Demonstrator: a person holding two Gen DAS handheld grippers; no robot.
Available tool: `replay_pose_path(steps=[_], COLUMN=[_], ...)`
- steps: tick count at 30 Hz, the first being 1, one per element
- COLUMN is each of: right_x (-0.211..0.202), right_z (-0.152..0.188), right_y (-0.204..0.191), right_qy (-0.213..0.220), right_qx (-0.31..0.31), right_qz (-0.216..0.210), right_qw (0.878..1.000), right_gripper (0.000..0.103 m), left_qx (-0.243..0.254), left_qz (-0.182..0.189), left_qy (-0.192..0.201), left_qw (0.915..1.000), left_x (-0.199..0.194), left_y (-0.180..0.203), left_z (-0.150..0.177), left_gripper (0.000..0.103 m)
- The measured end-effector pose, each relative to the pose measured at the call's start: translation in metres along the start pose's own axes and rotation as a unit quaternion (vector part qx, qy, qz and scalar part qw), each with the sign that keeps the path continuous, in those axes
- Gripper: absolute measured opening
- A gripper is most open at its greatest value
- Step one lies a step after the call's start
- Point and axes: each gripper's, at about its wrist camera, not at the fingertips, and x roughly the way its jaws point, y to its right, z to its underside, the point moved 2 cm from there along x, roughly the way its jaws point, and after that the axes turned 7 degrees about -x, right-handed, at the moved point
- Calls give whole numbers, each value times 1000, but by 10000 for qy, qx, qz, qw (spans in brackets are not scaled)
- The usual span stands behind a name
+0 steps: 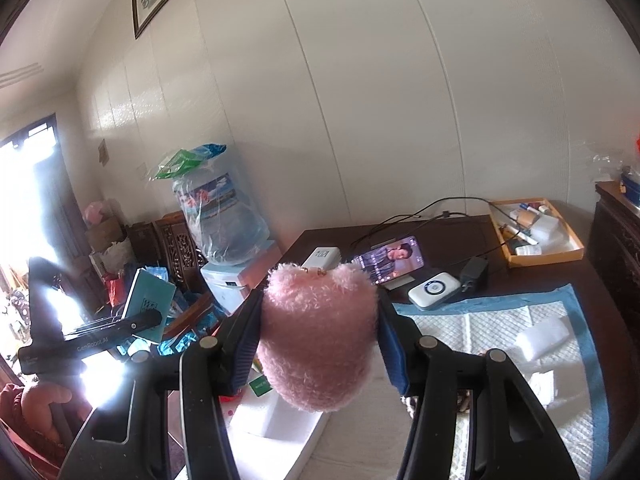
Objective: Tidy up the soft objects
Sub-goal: 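Hold the pink packet and pink ball and carry them toward the white box, then open both grippers to drop the pink packet and pink ball into the box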
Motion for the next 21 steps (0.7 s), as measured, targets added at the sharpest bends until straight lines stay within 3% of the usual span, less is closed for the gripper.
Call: replay_pose_path(steps=[8,17,21], right_x=[38,103,114], right_z=[10,50,63], right_y=[-24,-52,-59], right_qy=[-405,-1430,-1674], right_qx=[-109,-36,-13], right_qz=[-261,-577,-556], right_qw=[9988,9880,9843], right_gripper=[54,54,55], left_qx=[-87,-8,141], left_qz=[41,310,357], left_qy=[-283,-1163,-1466], left_qw=[9996,9927,9885], left_x=[21,70,84], left_y=[-16,-19,-15], left_z=[-1,21,31], left_gripper=[27,27,27])
